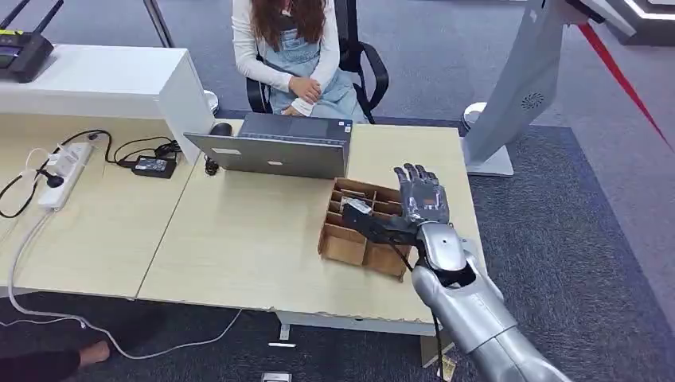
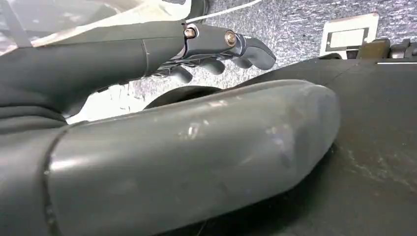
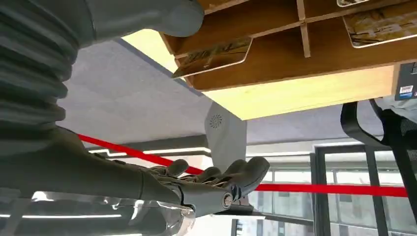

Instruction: Pass the card to the sensor for recognition and then transmit it.

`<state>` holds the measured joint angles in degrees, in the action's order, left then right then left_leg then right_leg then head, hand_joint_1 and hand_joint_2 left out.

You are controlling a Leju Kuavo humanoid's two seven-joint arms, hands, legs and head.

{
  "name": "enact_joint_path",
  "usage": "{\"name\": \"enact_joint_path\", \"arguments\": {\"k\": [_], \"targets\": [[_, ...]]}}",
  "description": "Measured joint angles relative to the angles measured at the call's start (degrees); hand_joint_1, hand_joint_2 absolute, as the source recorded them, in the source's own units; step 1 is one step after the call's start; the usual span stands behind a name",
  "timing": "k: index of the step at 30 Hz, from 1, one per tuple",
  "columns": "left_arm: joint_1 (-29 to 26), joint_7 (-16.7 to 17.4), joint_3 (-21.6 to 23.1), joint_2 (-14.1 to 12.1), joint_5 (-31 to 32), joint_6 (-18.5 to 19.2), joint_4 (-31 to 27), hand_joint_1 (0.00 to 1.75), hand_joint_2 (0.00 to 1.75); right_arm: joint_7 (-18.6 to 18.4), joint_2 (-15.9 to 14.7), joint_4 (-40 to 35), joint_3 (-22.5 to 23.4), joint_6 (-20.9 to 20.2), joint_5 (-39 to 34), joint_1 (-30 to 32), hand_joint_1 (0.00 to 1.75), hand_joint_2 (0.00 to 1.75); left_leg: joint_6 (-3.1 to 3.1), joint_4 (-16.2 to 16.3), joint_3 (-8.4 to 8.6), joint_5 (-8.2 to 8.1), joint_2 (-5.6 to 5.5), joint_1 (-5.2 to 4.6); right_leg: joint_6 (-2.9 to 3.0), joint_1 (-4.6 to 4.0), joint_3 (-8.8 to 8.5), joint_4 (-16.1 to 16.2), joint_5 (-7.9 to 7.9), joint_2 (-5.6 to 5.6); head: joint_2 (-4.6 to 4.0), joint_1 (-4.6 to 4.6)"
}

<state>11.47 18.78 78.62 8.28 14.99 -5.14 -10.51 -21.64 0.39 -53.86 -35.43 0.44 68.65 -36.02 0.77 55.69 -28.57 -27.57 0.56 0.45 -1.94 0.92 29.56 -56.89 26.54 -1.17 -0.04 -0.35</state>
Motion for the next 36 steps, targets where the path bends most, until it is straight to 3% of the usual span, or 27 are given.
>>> {"name": "enact_joint_path", "arguments": {"k": [22,36], "targets": [[0.16,0.02,0.09,0.11,0.79,0.33,0.0,0.0,0.0,-0.55,1.25,2.56,0.0,0.17,0.2,-0.32,0.42,1.75,0.0,0.0,0.0,0.0,0.0,0.0,0.0,0.0,-0.01,0.0,0.0,0.0,0.0,0.0],[0.19,0.02,0.11,0.13,0.87,0.39,0.0,0.0,0.0,-0.57,1.9,4.46,0.0,0.35,0.2,-0.48,0.58,1.75,0.0,0.0,0.0,0.0,0.0,0.0,0.0,0.0,-0.01,0.0,0.0,0.0,0.0,0.0]]}}
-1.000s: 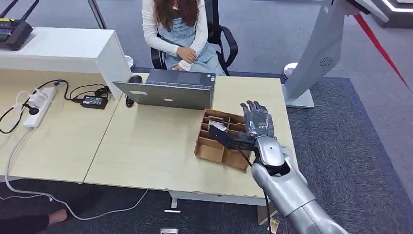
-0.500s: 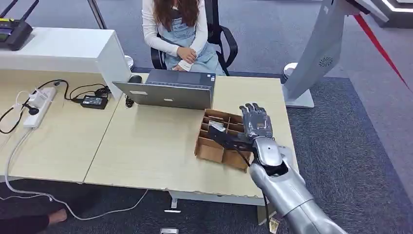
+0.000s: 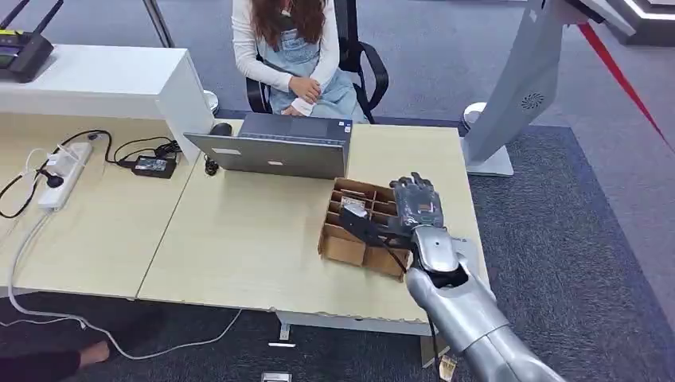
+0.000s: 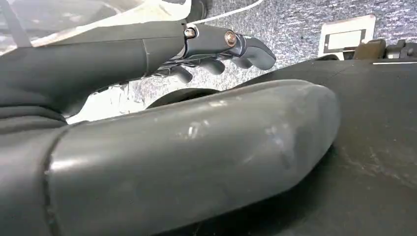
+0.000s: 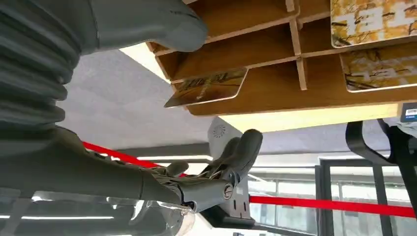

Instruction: Pass the card to the sensor for recognition and then transmit it.

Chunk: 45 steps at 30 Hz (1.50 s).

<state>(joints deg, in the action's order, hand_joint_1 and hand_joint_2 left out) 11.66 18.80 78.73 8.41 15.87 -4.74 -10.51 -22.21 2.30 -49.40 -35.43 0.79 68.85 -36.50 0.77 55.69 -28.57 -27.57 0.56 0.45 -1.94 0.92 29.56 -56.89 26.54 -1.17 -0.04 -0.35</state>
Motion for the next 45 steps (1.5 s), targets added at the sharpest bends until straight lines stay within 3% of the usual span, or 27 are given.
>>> {"name": "enact_joint_path", "arguments": {"k": [12,14,15,17,18,19,37,45], "targets": [[0.03,0.0,0.02,0.0,0.17,0.09,0.0,0.0,0.0,-0.46,0.33,1.2,0.0,0.72,0.0,-0.29,0.59,1.75,0.0,0.0,0.0,0.0,0.0,0.0,0.0,0.0,0.0,0.0,0.0,0.0,0.0,0.0],[0.03,0.0,0.02,0.02,0.26,0.09,0.0,0.0,0.0,-0.46,0.35,1.49,0.0,0.79,0.0,-0.37,0.63,1.75,0.0,0.0,0.0,0.0,0.0,0.0,0.0,0.0,0.0,0.0,0.0,0.0,0.0,0.0],[0.04,0.0,0.02,0.02,0.26,0.09,0.0,0.0,0.0,-0.46,0.35,1.6,0.0,0.79,0.0,-0.41,0.75,1.75,0.0,0.0,-0.01,0.0,0.0,0.0,0.0,0.0,0.0,0.0,0.0,0.0,0.0,0.0],[0.04,0.0,0.02,0.02,0.33,0.09,0.0,0.0,0.0,-0.46,0.37,1.62,0.0,0.81,0.02,-0.48,0.75,1.75,0.0,0.0,0.0,0.0,0.0,0.0,0.0,0.0,0.0,0.0,0.0,0.0,0.0,0.0],[0.05,0.0,0.02,0.02,0.33,0.09,0.0,0.0,0.0,-0.46,0.37,1.64,0.0,0.83,0.02,-0.53,1.45,1.75,0.0,0.0,0.0,0.0,0.0,0.0,0.0,0.0,0.0,0.0,0.0,0.0,0.0,0.0],[0.05,0.0,0.02,0.02,0.33,0.09,0.0,0.0,0.0,-0.48,0.37,1.64,0.0,0.85,0.02,-0.55,1.5,1.75,0.0,0.0,0.0,0.0,0.0,0.0,0.0,0.0,0.0,0.0,0.0,0.0,0.0,0.0],[0.16,-0.02,0.04,0.17,0.59,0.31,0.0,0.0,0.0,-0.55,0.61,2.25,0.0,1.2,0.09,-1.22,1.41,1.75,0.0,0.0,0.0,0.0,0.0,0.0,0.0,0.0,0.0,0.0,0.0,0.0,0.0,0.0],[0.2,-0.17,0.04,0.22,0.74,0.44,0.0,0.0,0.0,0.0,0.68,2.69,0.02,2.29,-0.35,-1.02,1.62,1.75,0.0,0.0,0.02,0.0,0.0,0.0,0.0,0.0,0.01,0.0,0.0,0.0,0.0,0.0]]}}
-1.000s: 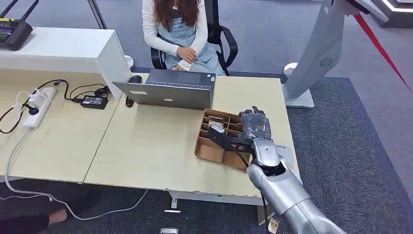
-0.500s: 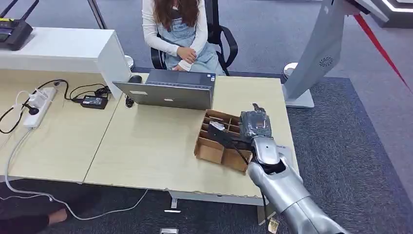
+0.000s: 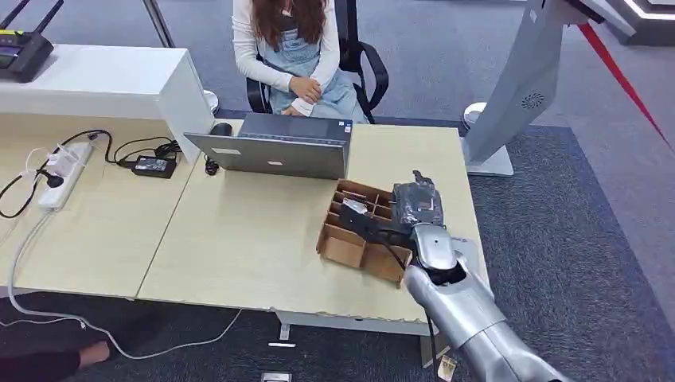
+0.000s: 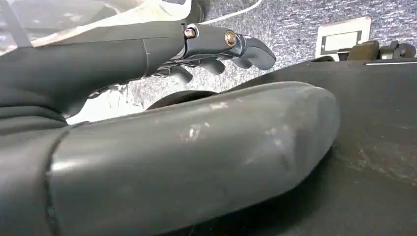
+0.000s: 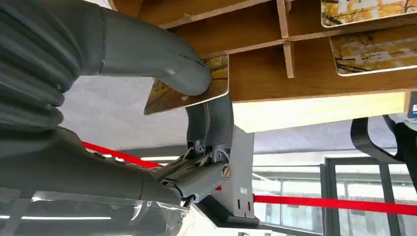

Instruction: Pass the card to the sensor for recognition and then transmit it.

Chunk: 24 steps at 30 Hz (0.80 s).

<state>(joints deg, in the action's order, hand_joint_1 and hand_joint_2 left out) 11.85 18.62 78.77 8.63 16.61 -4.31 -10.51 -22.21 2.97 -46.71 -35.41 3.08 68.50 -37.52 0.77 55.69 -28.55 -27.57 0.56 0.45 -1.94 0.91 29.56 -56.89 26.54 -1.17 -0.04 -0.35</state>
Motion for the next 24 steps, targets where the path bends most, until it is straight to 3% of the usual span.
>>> {"name": "enact_joint_path", "arguments": {"k": [2,6,12,24], "targets": [[-0.01,0.02,0.0,0.0,0.04,-0.02,0.0,0.0,0.0,0.79,-0.13,-0.79,0.09,1.05,-0.39,0.68,1.75,1.75,0.0,0.0,0.0,0.0,0.0,0.0,0.0,0.0,0.0,0.0,0.0,0.0,0.0,0.0],[-0.03,0.42,0.0,0.07,0.07,-0.5,0.0,0.0,0.0,2.52,-0.63,-3.83,0.53,3.24,-1.42,2.64,1.75,1.75,0.0,0.0,-0.02,0.0,0.0,0.0,0.0,0.0,0.0,0.0,0.0,0.0,0.0,0.0],[-0.12,1.55,-0.11,0.09,-0.7,-0.68,0.0,0.0,0.0,8.13,-0.85,-12.95,1.42,13.16,-5.22,6.95,1.75,1.75,0.0,-0.01,-0.01,-0.01,-0.01,0.01,0.0,-0.01,0.0,0.0,0.0,0.0,0.0,0.0],[-0.17,1.82,-0.55,0.26,-1.6,0.35,0.0,0.0,0.0,13.28,0.11,-34.66,0.83,18.95,-10.02,15.29,1.75,1.75,0.0,-0.02,-0.01,0.0,0.0,0.01,0.0,-0.01,-0.01,0.0,0.0,0.0,0.0,0.0]]}}
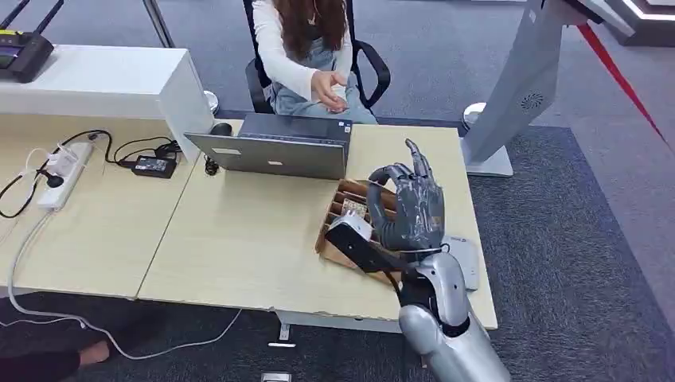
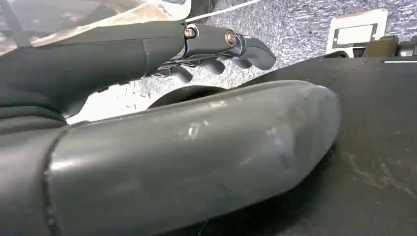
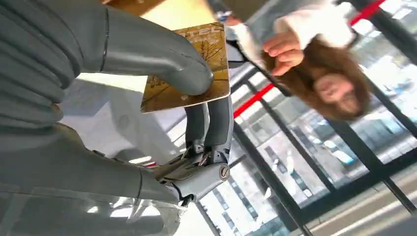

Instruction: Pass the card to the sensor for recognition and then transmit it.

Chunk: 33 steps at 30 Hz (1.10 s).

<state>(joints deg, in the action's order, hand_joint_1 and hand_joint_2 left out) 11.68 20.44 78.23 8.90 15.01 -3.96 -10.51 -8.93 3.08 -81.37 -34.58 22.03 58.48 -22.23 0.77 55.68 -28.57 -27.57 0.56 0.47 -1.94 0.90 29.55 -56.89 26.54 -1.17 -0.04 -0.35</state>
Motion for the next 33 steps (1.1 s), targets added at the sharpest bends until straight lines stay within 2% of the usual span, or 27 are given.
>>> {"name": "enact_joint_path", "arguments": {"k": [3,8,11,16,24,27,33], "targets": [[0.03,-0.7,-0.15,0.04,0.7,0.39,0.0,0.0,0.0,1.8,0.2,-2.53,-0.13,-0.85,-8.89,0.04,1.75,1.75,0.0,0.0,-0.01,0.0,0.0,0.0,0.0,0.0,-0.01,0.0,0.0,0.0,0.0,0.0],[0.18,-2.34,-0.31,0.22,2.19,0.94,0.0,0.0,0.0,5.32,1.25,-1.36,-0.15,-5.49,-27.6,-3.33,1.75,1.75,0.02,0.0,-0.04,0.03,0.0,0.0,0.01,0.0,-0.01,0.0,-0.02,0.0,0.0,0.0],[0.31,-3.17,-0.28,0.28,3.24,1.18,0.0,0.0,0.0,6.44,2.71,2.65,-0.18,-5.75,-32.62,-8.0,1.75,1.75,0.05,-0.01,-0.04,0.06,0.0,0.02,0.03,-0.02,-0.02,-0.01,-0.04,0.0,0.0,0.0],[0.49,-3.93,-0.26,0.46,4.68,1.88,0.0,0.0,0.0,6.2,6.4,11.03,-0.44,-1.99,-30.16,-15.18,1.75,1.75,0.06,0.0,-0.08,0.07,-0.01,0.07,0.05,-0.06,0.0,-0.04,-0.06,-0.02,0.0,0.0],[0.78,-4.79,-0.15,0.76,6.36,2.62,0.0,0.0,0.0,1.41,12.63,23.68,-1.33,3.04,-22.11,-22.39,1.75,1.75,0.06,-0.01,-0.1,0.06,-0.01,0.08,0.05,-0.09,0.03,-0.04,-0.05,-0.02,0.0,0.0],[0.87,-5.16,-0.11,0.83,6.67,2.71,0.0,0.0,0.0,-0.67,14.25,28.26,-2.56,4.48,-22.98,-24.22,1.75,1.75,0.06,-0.01,-0.09,0.07,0.0,0.08,0.05,-0.09,0.03,-0.04,-0.05,-0.02,0.0,0.0],[0.94,-5.27,-0.11,0.96,7.0,2.75,0.0,0.0,0.0,-1.65,16.18,34.77,-5.4,5.44,-26.02,-25.49,1.75,1.75,0.06,0.0,-0.11,0.07,-0.02,0.08,0.05,-0.09,0.04,-0.04,-0.05,-0.03,0.0,0.0]]}}
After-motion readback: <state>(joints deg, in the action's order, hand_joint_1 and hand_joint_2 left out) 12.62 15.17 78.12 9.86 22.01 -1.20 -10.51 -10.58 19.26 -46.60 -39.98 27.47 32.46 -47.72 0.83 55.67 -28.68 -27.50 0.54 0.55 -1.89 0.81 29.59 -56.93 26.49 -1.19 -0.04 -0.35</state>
